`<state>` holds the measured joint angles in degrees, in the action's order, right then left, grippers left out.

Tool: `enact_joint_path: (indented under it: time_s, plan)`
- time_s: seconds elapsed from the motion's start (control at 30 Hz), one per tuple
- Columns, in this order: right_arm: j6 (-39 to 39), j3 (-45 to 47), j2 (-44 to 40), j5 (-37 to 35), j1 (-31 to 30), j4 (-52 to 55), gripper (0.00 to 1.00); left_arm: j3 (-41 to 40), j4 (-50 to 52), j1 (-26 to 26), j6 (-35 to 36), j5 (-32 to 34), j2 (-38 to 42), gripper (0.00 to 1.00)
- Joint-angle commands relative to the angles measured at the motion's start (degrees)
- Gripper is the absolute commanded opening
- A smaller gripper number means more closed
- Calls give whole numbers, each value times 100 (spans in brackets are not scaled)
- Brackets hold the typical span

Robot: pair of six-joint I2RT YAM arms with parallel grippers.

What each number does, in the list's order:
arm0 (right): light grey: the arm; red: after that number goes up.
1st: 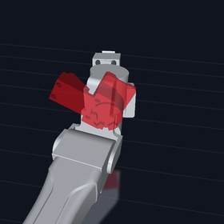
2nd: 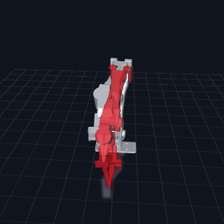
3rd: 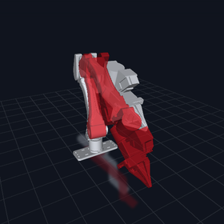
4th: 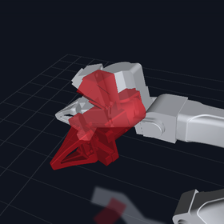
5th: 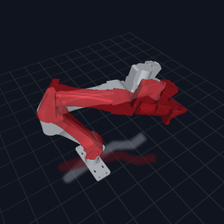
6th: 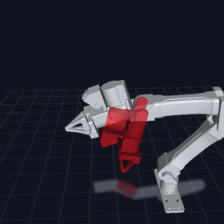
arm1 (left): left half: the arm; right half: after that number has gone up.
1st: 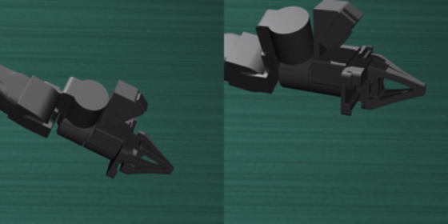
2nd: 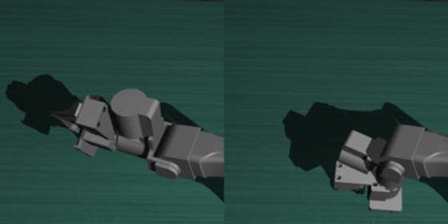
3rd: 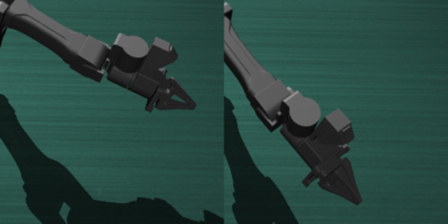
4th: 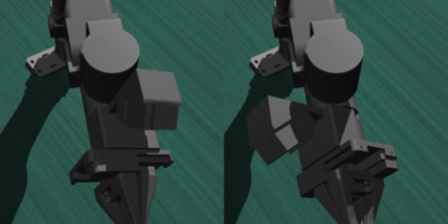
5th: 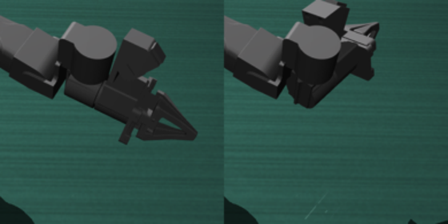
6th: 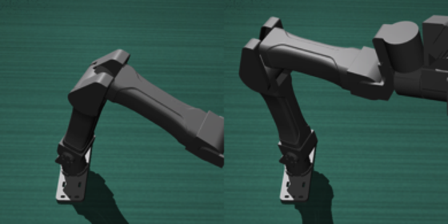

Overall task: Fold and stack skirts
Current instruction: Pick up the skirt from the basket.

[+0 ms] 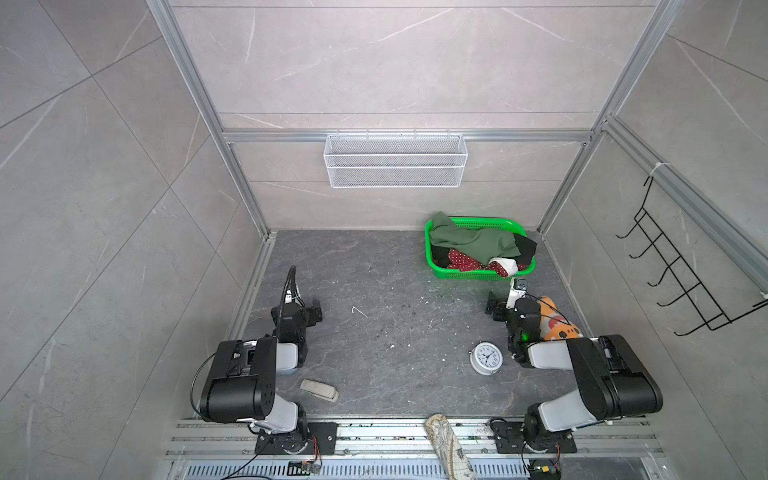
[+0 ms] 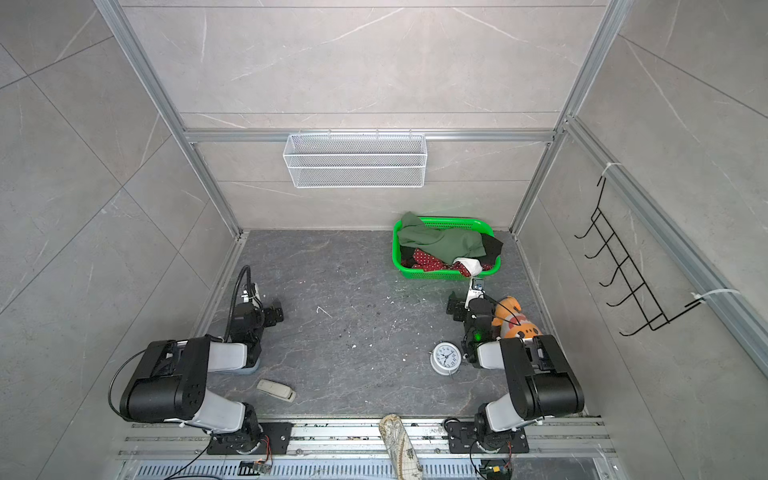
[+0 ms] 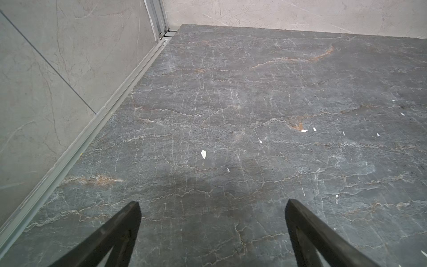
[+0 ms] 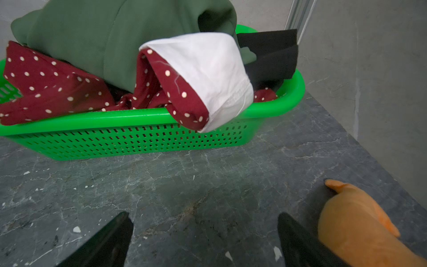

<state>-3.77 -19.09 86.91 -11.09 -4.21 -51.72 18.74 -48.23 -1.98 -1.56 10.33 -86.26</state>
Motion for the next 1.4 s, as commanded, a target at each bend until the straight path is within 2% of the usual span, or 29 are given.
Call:
enact_joint_path:
  time_s: [0.0,0.8,0.9,1.03,1.13,1.23,1.37]
  plan:
    - [63,-60,-25,46,16,-66,100,138,-141,-9,-87,15,33,100]
    - [61,-51,-30,46,11,-75,100,134,-155,-6,-81,18,30,100]
    - [91,-51,-68,55,8,-76,100,78,-175,2,99,-369,134,100]
    - [52,-68,-443,-23,3,289,99,-37,-123,130,226,-351,437,100]
    - [39,-172,-775,-67,-10,825,99,22,243,273,316,-168,733,100]
    - [51,-459,-1028,-85,-82,1674,98,324,1052,411,317,-39,984,100]
    - [61,-675,-1304,-267,-270,2231,98,694,1937,754,299,349,1234,100]
